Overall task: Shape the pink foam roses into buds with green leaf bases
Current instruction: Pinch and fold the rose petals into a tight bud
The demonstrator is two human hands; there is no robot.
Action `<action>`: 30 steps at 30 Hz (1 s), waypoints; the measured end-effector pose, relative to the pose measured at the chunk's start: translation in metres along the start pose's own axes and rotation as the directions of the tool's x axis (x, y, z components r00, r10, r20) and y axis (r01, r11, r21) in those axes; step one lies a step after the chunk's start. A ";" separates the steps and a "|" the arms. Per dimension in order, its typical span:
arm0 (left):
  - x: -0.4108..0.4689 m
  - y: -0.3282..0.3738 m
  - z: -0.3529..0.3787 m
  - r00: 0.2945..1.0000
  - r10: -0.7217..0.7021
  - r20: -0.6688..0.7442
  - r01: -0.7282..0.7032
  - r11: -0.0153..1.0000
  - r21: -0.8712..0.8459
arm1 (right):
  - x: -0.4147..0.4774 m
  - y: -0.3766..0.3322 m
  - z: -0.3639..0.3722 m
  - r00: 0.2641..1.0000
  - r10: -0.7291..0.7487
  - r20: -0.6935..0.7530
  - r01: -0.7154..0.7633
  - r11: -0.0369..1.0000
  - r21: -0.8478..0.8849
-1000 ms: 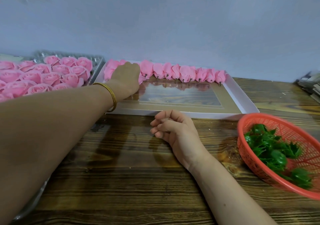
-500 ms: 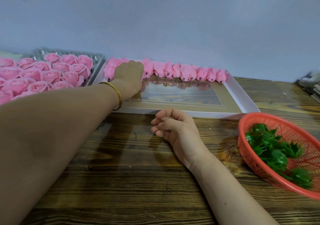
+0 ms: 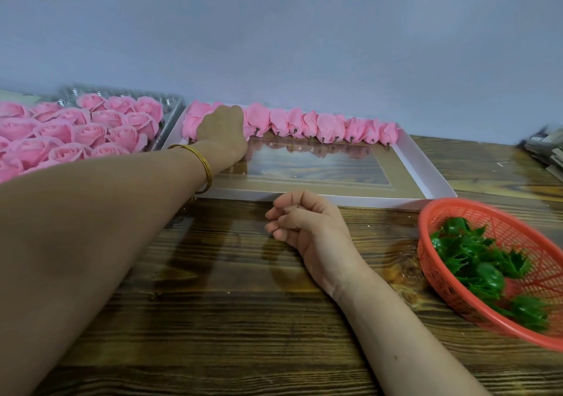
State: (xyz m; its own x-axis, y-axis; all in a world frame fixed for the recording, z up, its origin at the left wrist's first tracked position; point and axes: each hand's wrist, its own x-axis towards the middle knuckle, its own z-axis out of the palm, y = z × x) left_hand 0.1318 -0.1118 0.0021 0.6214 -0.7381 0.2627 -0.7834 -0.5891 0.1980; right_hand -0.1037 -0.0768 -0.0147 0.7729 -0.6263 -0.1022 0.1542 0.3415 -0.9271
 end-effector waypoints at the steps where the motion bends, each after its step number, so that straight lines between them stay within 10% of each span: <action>1: -0.001 0.000 -0.001 1.000 -0.003 -0.001 0.003 1.000 0.014 | 0.000 0.000 0.000 1.000 0.001 0.000 -0.001 1.000 -0.003; 30: -0.017 0.020 -0.017 0.964 -0.265 0.003 0.224 0.809 -0.543 | 0.000 -0.001 0.002 1.000 0.007 -0.008 -0.006 1.000 0.013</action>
State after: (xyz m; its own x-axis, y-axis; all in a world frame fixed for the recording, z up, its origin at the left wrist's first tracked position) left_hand 0.1052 -0.1055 0.0181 0.8070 -0.5564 0.1981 -0.4993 -0.4635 0.7320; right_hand -0.1027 -0.0759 -0.0127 0.7690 -0.6295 -0.1110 0.1575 0.3549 -0.9215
